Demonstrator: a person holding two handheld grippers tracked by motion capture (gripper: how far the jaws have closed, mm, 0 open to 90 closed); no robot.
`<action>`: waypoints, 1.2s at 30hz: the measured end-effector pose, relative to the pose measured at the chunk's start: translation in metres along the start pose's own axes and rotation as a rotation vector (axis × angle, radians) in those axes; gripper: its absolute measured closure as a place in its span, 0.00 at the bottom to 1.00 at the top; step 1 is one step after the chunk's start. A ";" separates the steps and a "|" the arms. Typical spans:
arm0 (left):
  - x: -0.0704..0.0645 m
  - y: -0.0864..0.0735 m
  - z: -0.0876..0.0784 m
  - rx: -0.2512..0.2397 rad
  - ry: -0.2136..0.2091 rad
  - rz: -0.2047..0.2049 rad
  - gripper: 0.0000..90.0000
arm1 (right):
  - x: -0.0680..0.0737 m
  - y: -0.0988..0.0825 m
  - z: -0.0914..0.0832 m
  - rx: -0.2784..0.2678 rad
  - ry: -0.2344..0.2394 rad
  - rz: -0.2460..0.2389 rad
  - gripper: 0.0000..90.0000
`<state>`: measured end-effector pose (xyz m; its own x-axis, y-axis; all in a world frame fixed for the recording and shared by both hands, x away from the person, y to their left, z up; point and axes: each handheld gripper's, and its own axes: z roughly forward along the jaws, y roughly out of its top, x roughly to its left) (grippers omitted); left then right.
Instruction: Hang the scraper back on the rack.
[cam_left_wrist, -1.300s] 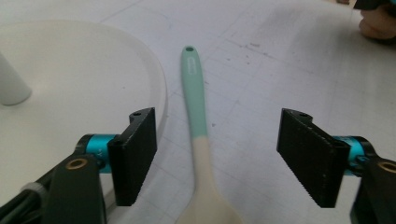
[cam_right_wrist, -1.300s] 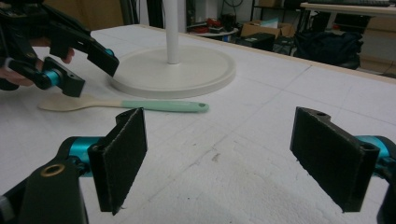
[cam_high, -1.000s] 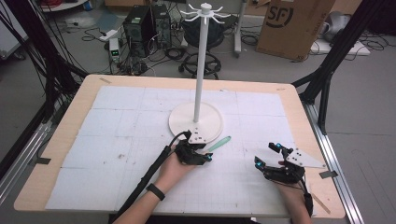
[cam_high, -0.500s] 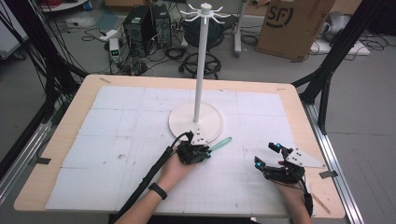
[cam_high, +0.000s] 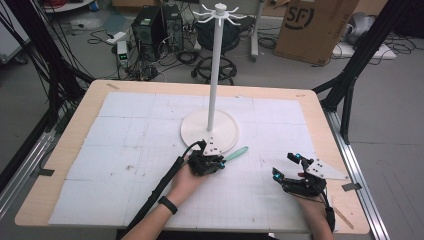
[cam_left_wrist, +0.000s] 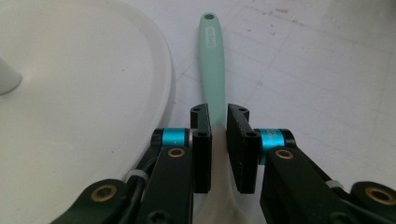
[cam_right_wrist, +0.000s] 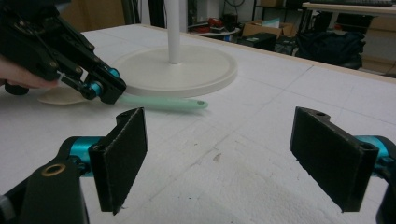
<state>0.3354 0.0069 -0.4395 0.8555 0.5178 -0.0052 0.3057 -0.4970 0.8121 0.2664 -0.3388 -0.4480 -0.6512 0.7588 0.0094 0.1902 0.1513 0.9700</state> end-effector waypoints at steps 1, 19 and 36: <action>0.000 0.002 -0.004 -0.011 -0.004 -0.004 0.89 | 0.000 0.000 0.000 -0.001 0.000 0.000 0.20; 0.030 0.026 -0.107 -0.200 -0.035 -0.089 0.89 | 0.000 0.000 0.000 -0.005 -0.005 -0.002 0.20; 0.062 0.075 -0.220 -0.336 0.052 -0.069 0.89 | 0.000 0.000 0.000 -0.004 -0.008 0.002 0.20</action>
<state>0.3194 0.1545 -0.2503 0.8128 0.5809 -0.0442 0.1999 -0.2069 0.9577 0.2668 -0.3388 -0.4482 -0.6452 0.7639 0.0090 0.1880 0.1474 0.9711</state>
